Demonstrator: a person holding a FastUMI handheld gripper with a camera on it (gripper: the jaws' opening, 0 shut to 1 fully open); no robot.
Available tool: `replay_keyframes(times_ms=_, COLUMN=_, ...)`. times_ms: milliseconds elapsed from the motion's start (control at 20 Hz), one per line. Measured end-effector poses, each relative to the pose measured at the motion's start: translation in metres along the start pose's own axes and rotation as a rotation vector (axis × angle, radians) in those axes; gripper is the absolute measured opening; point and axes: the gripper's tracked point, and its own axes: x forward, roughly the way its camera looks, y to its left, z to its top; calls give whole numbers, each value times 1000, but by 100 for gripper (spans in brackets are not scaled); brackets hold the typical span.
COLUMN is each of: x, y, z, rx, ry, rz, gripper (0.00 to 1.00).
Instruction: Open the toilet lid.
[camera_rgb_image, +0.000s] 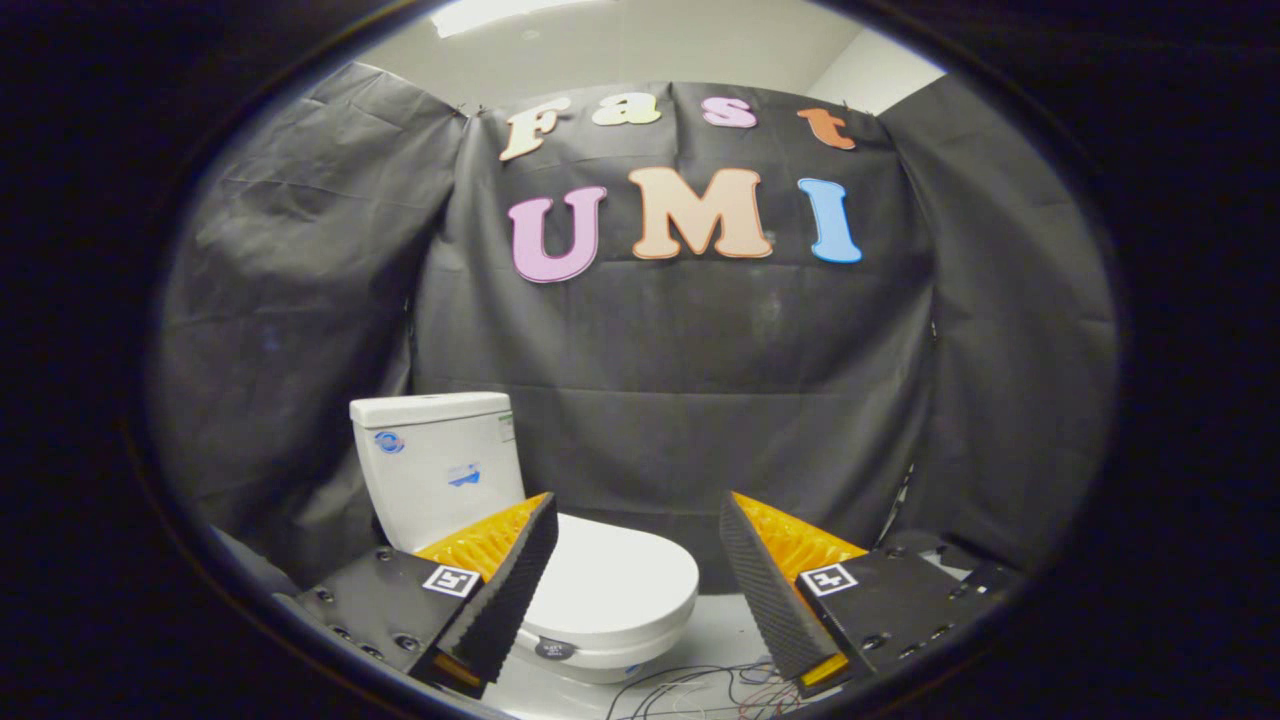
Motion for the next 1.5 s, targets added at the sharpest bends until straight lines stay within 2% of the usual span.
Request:
replay_keyframes(times_ms=350, x=10, y=2, z=12, rx=-43, ry=-43, rz=-14, gripper=100)
replay_keyframes(times_ms=450, x=14, y=13, z=20, rx=-38, ry=-74, rz=3, gripper=100)
replay_keyframes(times_ms=550, x=22, y=34, z=18, rx=-30, ry=-70, rz=54, gripper=100)
replay_keyframes(times_ms=750, x=27, y=40, z=0, rx=-166, ry=-6, rz=39, gripper=99)
replay_keyframes(times_ms=900, x=34, y=82, z=7, rx=-66, ry=-51, rz=112, gripper=98)
replay_keyframes(times_ms=1050, x=50, y=110, z=-29, rx=-19, ry=5, rz=144, gripper=98)
replay_keyframes(times_ms=1250, x=57, y=125, z=-79, rx=5, ry=115, rz=144, gripper=98)
replay_keyframes(times_ms=1500, x=53, y=118, z=-126, rx=137, ry=204, rz=105, gripper=98)
